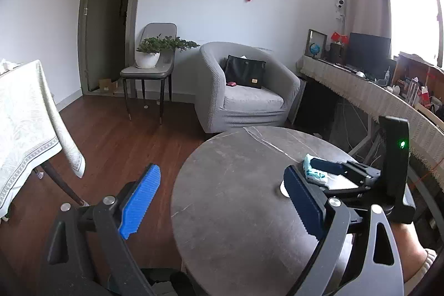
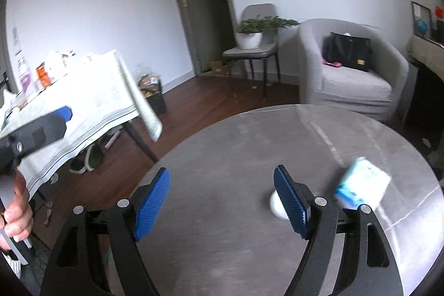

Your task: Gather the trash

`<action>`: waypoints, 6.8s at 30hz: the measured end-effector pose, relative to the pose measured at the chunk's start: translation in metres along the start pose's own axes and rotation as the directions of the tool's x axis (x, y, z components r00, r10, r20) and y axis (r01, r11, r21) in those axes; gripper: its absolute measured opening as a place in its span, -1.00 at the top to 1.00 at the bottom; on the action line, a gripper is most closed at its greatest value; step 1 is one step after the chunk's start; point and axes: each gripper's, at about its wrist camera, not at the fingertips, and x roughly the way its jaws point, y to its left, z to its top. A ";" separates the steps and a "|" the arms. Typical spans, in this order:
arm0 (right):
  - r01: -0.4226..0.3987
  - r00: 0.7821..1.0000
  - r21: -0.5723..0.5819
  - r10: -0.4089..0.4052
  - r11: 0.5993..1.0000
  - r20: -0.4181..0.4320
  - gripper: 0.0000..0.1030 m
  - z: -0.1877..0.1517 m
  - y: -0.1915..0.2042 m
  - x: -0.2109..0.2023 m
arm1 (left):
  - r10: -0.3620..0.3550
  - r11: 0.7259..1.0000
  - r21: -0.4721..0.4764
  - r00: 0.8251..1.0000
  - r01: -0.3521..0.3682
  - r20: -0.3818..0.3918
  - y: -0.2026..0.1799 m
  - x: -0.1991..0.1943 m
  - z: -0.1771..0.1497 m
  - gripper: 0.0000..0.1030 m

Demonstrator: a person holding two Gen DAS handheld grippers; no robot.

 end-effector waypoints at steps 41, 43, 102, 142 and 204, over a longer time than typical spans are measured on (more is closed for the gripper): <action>0.228 0.968 0.179 -0.204 0.957 -0.146 -0.83 -0.007 -0.161 -0.005 | -0.073 0.977 0.155 0.914 0.145 -0.400 -0.117 0.175 -0.048 -0.15; 0.230 0.967 0.185 -0.203 0.955 -0.154 -0.83 -0.007 -0.164 -0.002 | -0.074 0.978 0.150 0.912 0.145 -0.403 -0.117 0.176 -0.048 -0.08; 0.052 0.983 -0.049 -0.059 0.997 -0.172 -0.02 -0.012 0.064 0.039 | 0.118 0.987 -0.069 0.941 -0.147 -0.317 0.104 0.012 -0.097 0.18; -0.172 0.918 -0.127 0.112 0.977 -0.382 -0.02 -0.078 0.235 0.134 | 0.103 0.961 -0.177 0.867 -0.213 -0.487 0.223 -0.045 -0.160 -0.24; 0.435 0.893 0.050 -0.437 0.899 0.108 -0.93 -0.129 0.072 -0.214 | 0.278 0.961 -0.004 0.960 -0.278 -0.046 0.086 -0.150 -0.135 -0.93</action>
